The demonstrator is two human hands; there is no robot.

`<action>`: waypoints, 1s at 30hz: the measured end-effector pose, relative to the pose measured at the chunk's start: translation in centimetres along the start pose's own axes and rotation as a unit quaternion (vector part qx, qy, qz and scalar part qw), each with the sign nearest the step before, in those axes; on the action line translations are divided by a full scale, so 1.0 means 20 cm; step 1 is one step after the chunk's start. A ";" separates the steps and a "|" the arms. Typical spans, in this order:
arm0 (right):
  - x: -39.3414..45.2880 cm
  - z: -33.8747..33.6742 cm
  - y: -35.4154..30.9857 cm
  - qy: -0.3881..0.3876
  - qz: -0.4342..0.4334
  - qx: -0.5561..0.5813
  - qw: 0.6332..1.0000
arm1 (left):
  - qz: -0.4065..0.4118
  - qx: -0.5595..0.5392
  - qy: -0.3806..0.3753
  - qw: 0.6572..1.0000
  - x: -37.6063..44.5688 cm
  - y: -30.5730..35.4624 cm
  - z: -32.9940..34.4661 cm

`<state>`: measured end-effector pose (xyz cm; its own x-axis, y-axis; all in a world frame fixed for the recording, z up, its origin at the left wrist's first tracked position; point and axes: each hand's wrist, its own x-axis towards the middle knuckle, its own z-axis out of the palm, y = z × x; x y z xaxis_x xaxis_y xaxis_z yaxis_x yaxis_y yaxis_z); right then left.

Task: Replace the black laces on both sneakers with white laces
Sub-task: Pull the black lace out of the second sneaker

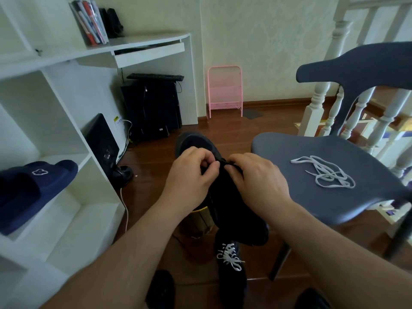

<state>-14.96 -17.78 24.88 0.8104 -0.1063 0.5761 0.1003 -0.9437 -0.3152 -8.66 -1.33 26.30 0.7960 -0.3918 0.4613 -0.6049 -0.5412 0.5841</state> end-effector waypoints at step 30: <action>0.05 -0.02 0.07 -0.045 0.081 0.002 0.996 | -0.069 -0.148 -0.126 0.978 0.00 0.04 -0.01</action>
<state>-14.36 -19.45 25.30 0.8642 -0.2278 0.4487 -0.0334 -0.9156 -0.4007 -9.16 -1.55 26.89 0.8275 -0.5222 0.2064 -0.4411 -0.3772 0.8143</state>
